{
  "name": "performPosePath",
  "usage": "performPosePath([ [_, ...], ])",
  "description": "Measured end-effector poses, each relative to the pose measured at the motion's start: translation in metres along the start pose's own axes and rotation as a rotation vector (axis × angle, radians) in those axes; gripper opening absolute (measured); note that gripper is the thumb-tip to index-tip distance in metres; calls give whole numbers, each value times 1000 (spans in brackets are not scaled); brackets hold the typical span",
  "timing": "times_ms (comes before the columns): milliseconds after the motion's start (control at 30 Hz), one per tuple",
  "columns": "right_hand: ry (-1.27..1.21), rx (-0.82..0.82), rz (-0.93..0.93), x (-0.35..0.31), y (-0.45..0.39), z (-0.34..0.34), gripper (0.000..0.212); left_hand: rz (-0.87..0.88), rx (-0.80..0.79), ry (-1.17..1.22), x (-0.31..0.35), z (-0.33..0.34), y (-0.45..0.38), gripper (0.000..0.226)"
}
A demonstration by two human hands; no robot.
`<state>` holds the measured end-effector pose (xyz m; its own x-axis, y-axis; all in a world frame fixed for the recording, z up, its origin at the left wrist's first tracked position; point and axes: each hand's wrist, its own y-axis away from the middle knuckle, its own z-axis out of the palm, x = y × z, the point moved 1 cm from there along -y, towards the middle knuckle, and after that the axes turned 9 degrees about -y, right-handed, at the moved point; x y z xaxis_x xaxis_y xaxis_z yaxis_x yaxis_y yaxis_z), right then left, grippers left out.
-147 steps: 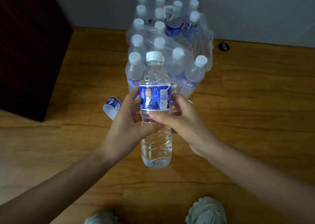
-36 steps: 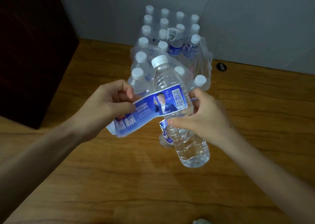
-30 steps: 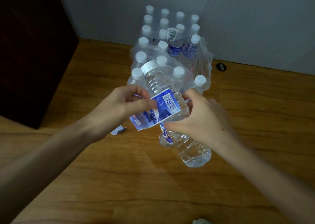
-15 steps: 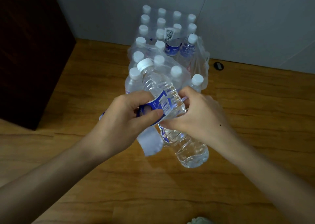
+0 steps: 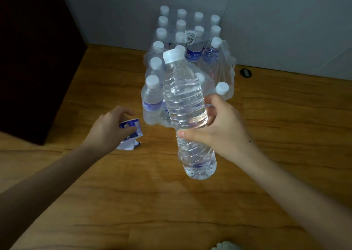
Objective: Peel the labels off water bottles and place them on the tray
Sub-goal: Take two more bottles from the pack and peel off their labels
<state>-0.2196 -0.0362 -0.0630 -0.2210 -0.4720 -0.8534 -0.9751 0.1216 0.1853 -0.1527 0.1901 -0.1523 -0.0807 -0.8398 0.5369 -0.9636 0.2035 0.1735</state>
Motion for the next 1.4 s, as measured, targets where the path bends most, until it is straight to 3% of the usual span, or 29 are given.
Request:
performPosePath([
  [133, -50, 7, -21, 6, -3, 9, 75, 1, -16, -85, -3, 6, -7, 43],
  [233, -92, 17, -42, 11, -3, 14, 83, 65, 48, 292, 15, -6, 4, 38],
  [300, -98, 10, -54, 11, -2, 17, 82, 133, 9, 599, 37, -16, 21, 53],
  [400, -77, -18, -118, 10, 1, 21, 71, 268, -71, 713, 64, -23, 41, 74],
  [633, -7, -95, -173, 12, 8, 29, 71, 349, 68, 605, 84, -26, 48, 80],
  [767, 335, -131, -217, 17, 6, 15, 74, 332, 125, 447, 76, -13, 51, 77],
  [900, 561, -12, -304, 37, 3, -2, 50, 209, 91, 352, 53, 11, 41, 80],
  [1033, 790, -69, -239, 52, 1, -4, 50, 117, 69, 302, 35, 34, 32, 76],
  [1167, 799, -40, -255, 53, 1, -3, 38, 88, 39, 249, 28, 57, 28, 71],
  [1267, 719, -41, -260, 53, -2, -1, 23, 114, -2, 236, 24, 68, 28, 68],
  [1400, 575, -59, -183, 57, -7, -4, 20, 118, -19, 208, 22, 74, 30, 71],
])
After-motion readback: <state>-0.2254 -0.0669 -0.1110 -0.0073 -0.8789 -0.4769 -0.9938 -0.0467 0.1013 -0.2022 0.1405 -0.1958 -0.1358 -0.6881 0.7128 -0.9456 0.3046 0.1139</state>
